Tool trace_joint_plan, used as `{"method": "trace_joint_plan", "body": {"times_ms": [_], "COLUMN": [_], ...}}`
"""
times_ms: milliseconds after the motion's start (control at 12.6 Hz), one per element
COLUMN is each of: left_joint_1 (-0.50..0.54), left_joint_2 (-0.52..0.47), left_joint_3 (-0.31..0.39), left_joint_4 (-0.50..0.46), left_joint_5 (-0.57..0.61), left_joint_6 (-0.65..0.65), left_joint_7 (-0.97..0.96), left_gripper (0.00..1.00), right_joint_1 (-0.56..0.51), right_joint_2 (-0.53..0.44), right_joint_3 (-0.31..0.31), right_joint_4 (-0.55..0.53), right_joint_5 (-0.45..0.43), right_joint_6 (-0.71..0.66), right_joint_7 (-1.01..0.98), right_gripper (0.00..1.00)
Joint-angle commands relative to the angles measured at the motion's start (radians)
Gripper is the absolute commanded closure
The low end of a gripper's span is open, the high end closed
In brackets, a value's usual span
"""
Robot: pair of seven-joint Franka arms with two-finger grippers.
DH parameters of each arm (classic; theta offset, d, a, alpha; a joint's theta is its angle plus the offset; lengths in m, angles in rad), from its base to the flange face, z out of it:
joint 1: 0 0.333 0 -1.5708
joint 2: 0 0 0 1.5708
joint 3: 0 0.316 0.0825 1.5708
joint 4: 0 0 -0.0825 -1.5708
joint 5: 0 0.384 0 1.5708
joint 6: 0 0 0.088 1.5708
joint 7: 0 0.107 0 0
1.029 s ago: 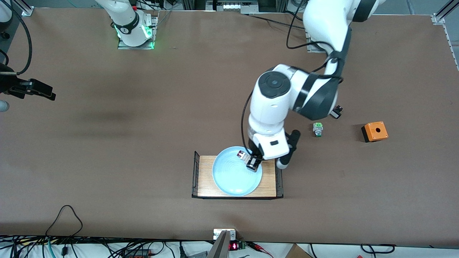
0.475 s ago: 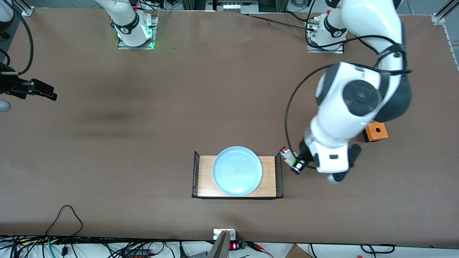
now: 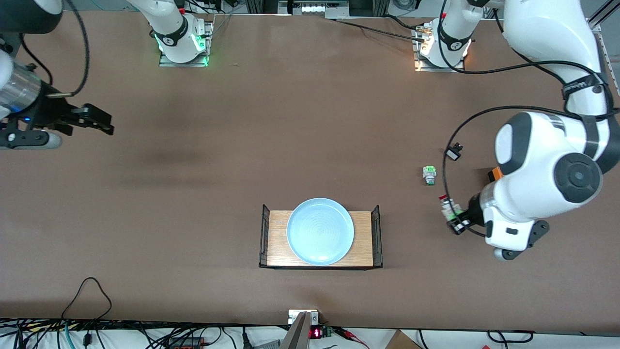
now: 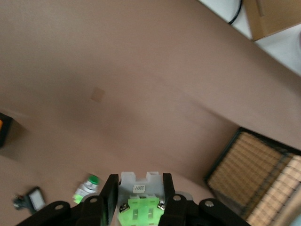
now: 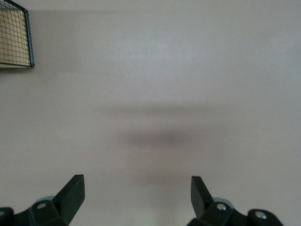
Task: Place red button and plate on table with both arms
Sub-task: 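Carry the button toward the orange box while the right gripper starts moving, then lower the button beside the orange box while the right gripper approaches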
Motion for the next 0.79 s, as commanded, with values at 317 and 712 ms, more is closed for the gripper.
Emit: {"method": "trace_joint_plan", "body": {"times_ms": [317,712], "left_joint_1": [0.127,0.157], "left_joint_2": [-0.050,-0.011], "left_joint_3": [-0.010,-0.010], "left_joint_4": [-0.309,-0.483], "left_joint_5": [-0.090,-0.112], "left_joint_6": [0.211,0.444], "left_joint_7": [0.452,0.664], "left_gripper": [1.00,1.00], "right_joint_1": [0.136,0.239], "right_joint_2": [0.039,0.068], "right_joint_3": [-0.004,-0.004], "right_joint_4": [0.010,0.010], "right_joint_5": [0.003,0.022], "right_joint_6": [0.042,0.117], "right_joint_7": [0.336,0.637], "right_gripper": [0.00,0.00]}}
